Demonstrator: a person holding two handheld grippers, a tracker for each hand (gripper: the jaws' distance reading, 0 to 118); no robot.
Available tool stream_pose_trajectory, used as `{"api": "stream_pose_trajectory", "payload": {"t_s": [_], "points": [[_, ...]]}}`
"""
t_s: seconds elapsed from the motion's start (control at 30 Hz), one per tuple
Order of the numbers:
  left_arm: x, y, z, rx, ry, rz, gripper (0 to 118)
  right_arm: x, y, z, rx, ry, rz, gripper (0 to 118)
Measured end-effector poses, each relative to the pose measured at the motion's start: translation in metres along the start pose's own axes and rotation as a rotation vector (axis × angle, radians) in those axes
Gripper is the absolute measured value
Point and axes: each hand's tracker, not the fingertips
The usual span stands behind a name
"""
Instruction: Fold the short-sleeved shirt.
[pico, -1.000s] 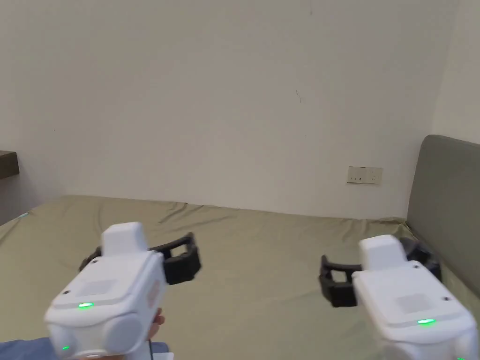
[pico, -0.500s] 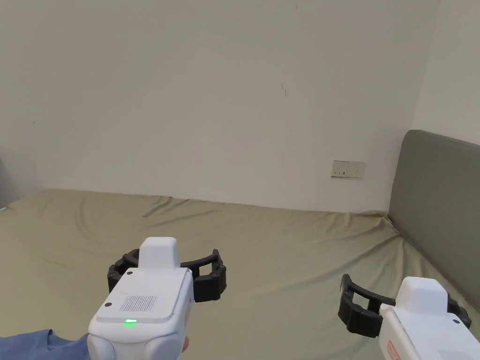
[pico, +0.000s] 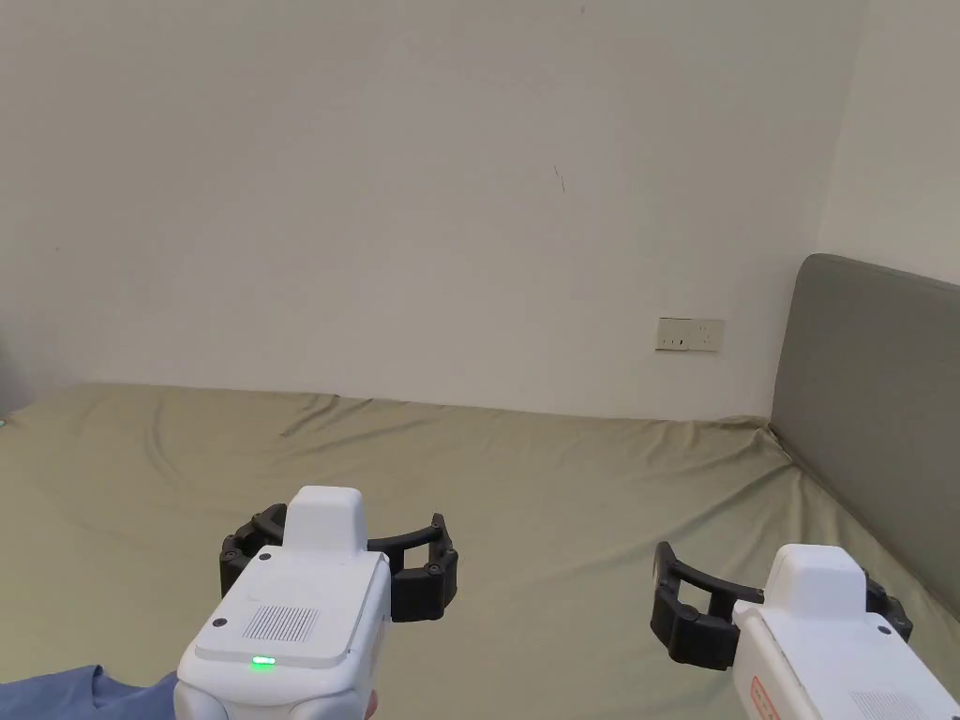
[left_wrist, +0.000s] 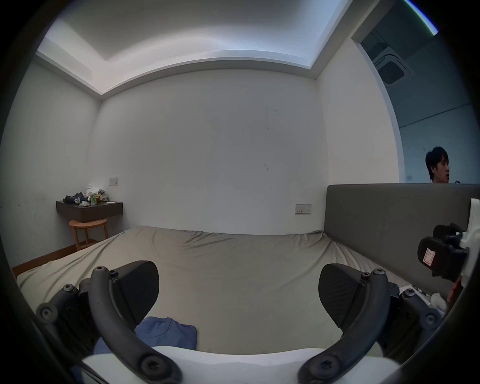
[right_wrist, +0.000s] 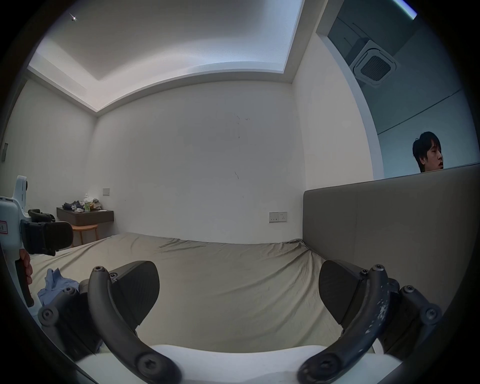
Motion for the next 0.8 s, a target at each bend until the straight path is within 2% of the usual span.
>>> {"api": "stream_pose_trajectory", "payload": {"t_s": [0.27, 0.57, 0.8], "points": [[-0.0037, -0.0026, 0.0022, 0.002, 0.000, 0.038, 118, -0.0070, -0.0019, 0.0025, 0.004, 0.020, 0.027, 118], [-0.0018, -0.0042, 0.0006, -0.012, -0.005, 0.005, 118, -0.0072, -0.0045, 0.0013, -0.006, 0.020, 0.009, 118], [0.0023, -0.0052, -0.0003, -0.011, -0.001, -0.007, 118, -0.0062, -0.0028, 0.0027, 0.000, 0.025, 0.024, 118]]}}
